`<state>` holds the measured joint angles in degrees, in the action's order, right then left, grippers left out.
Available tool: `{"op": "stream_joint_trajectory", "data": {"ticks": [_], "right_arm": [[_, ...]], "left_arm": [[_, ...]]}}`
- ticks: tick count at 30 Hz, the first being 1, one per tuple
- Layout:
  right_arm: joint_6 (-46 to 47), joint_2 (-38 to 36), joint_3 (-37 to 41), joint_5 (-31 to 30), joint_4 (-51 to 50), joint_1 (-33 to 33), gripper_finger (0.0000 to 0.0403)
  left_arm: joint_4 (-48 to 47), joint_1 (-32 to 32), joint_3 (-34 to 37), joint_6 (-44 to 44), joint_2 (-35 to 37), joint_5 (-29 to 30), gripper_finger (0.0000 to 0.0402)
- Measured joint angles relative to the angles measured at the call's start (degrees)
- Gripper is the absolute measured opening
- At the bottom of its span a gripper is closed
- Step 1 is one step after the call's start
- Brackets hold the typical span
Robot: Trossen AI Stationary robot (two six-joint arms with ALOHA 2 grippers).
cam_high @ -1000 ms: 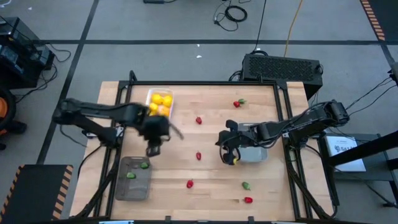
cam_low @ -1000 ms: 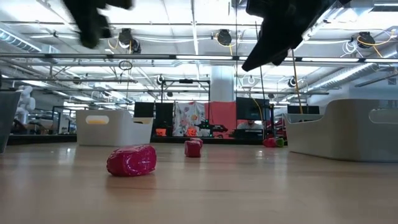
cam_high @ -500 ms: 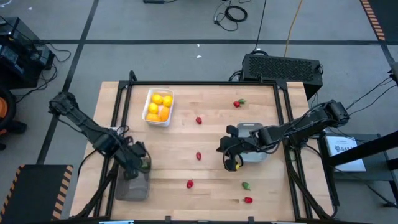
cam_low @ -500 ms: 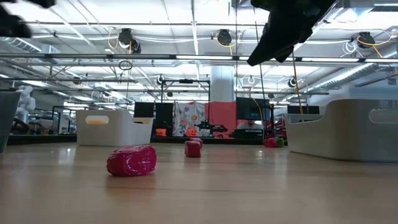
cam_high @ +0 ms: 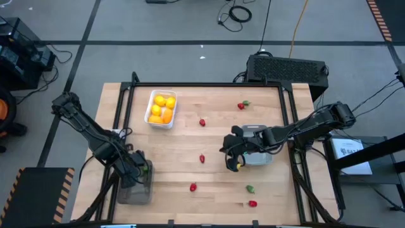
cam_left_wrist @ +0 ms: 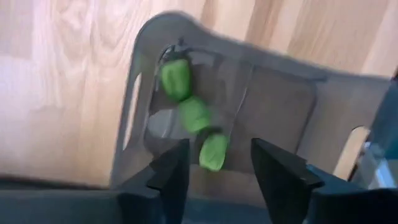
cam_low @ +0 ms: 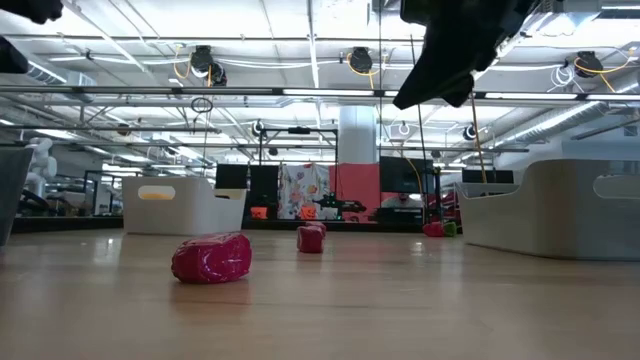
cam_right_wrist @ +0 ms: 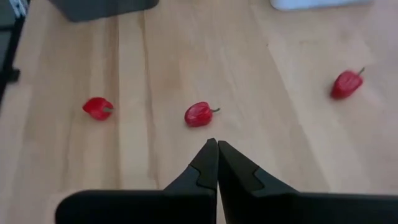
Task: Sort produce into baskets
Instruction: Put the bottom green chili pepper into the transparent black bin
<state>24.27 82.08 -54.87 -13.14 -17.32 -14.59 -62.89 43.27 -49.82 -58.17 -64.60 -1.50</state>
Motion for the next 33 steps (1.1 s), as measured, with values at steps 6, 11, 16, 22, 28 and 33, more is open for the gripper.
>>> {"op": "stream_joint_trajectory", "data": {"ticks": [6,11,16,22,28,33], "right_arm": [[5.52,-0.02,-3.94,4.59,-3.1,-0.86,0.0],[8.07,-0.03,-8.26,4.35,-5.05,-4.99,0.0],[12.1,-0.02,-9.68,0.79,-5.29,-10.79,0.0],[22.57,1.06,-9.73,-5.08,-6.63,-17.43,0.0],[30.97,4.31,-9.67,-4.55,-8.79,-20.2,0.0],[28.9,4.76,-10.17,-3.71,-13.03,-20.54,0.0]], "left_arm": [[10.27,0.0,0.0,6.41,0.0,8.32,0.0191],[24.92,0.0,0.0,21.12,0.0,18.31,0.0192],[38.28,-0.54,0.0,36.81,-1.66,22.39,0.0192],[48.82,-6.21,0.0,53.3,-8.41,15.21,0.0192],[74.6,-15.5,-0.04,69.62,-21.69,1.16,0.0192],[86.47,-23.18,-5.67,74.47,-34.41,-15.66,0.0192]]}}
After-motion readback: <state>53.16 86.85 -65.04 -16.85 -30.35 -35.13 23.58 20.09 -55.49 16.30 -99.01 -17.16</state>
